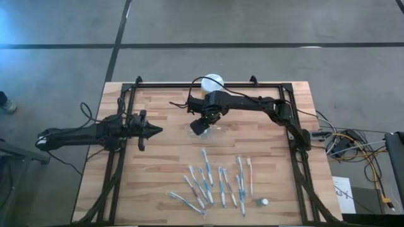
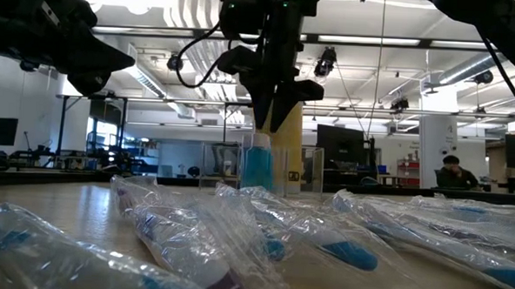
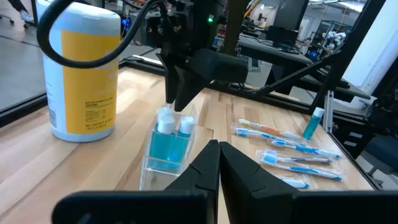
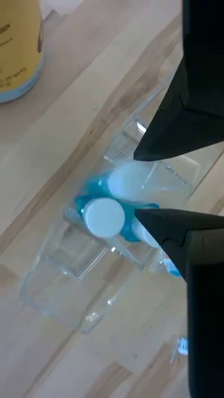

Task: Pick & Place toothbrushing station
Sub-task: Put the blue mouthwash into the transparent organizer

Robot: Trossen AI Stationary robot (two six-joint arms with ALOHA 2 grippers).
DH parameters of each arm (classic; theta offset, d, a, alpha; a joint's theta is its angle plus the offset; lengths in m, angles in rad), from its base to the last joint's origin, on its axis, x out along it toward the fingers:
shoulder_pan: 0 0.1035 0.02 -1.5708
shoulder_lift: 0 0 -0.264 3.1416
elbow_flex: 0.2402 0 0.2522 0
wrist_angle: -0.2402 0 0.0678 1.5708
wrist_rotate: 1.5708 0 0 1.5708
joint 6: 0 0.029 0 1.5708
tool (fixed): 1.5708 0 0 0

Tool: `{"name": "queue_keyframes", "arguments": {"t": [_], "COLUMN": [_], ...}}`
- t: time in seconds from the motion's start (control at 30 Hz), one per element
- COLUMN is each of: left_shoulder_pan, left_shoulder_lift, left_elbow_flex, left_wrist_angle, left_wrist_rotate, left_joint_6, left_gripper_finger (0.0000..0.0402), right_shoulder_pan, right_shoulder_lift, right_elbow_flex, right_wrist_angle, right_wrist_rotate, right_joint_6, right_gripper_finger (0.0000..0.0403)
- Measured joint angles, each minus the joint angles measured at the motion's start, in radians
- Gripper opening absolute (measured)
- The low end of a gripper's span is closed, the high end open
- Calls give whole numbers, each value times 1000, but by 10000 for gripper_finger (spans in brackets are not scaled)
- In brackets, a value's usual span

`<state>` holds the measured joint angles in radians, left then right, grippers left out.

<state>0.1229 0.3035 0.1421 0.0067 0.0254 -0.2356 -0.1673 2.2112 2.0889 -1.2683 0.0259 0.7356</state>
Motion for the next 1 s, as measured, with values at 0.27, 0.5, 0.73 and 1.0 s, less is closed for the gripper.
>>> {"name": "queue_keyframes", "arguments": {"t": [0.27,0.5,0.73,1.0], "left_shoulder_pan": [0,0,0,0], "left_shoulder_lift": [0,0,0,0], "left_elbow_flex": [0,0,-1,-2], "left_wrist_angle": [0,0,-1,-9], "left_wrist_rotate": [0,0,0,0], "left_joint_6": [0,0,0,6], "left_gripper_finger": [14,14,14,14], "right_shoulder_pan": [0,-1,33,233], "right_shoulder_lift": [0,-42,-176,-438], "right_elbow_flex": [4,48,108,56], "right_wrist_angle": [3,-47,-169,-269], "right_wrist_rotate": [0,1,100,260], "right_joint_6": [-13,-71,-164,-135], "right_gripper_finger": [147,140,141,134]}}
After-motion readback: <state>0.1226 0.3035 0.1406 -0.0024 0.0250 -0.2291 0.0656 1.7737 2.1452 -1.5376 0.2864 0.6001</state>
